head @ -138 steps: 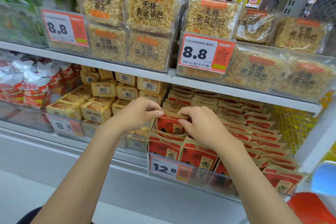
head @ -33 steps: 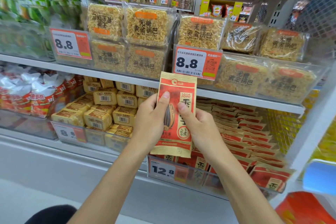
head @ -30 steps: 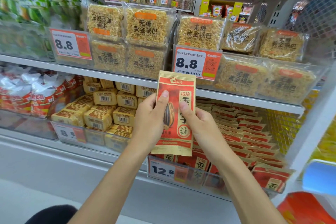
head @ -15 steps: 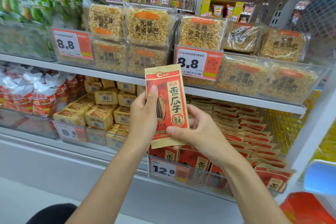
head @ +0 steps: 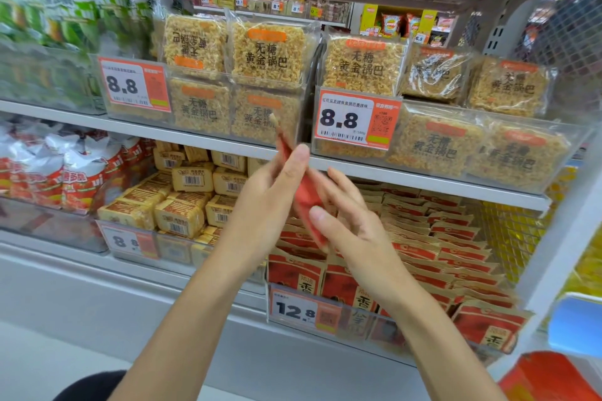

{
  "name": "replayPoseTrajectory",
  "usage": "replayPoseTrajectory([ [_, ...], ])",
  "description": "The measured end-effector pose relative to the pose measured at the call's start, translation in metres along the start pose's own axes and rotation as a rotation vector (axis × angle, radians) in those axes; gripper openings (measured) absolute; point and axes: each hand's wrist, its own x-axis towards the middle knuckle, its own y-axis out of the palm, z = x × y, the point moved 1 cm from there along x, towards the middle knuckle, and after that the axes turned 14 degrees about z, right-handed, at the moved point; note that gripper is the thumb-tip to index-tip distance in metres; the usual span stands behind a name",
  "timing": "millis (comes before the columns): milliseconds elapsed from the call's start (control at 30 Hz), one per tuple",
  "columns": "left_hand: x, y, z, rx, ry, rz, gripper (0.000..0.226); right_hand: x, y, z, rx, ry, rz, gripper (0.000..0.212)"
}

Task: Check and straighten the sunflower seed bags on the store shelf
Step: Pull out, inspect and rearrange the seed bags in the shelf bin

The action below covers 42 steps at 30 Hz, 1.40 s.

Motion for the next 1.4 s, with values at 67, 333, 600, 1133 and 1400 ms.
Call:
replayPoseTrajectory([
  [67, -0.001, -0.003, 0.000, -0.041, -0.018, 0.020, 0.083, -0.001, 0.003, 0.005, -0.021, 0.025, 0.021, 0.046],
  [333, 0.005, -0.001, 0.012, -0.215, 0.018, -0.127, 0.025, 0.001, 0.004, -0.002, -0.043, 0.127, -0.135, 0.071],
  [600, 0.005, -0.003, 0.013, -0.113, 0.035, -0.086, 0.032, 0.003, 0.009, -0.006, -0.013, 0.136, -0.199, 0.060],
  [1133, 0.005, -0.002, 0.019, -0.069, 0.006, 0.036, 0.027, 0.001, -0.004, -0.005, 0.024, 0.098, -0.117, 0.034],
  [1400, 0.004, 0.005, 0.010, -0.035, 0.039, -0.045, 0.016, -0.004, -0.011, 0.001, -0.605, 0.135, -0.343, 0.027],
])
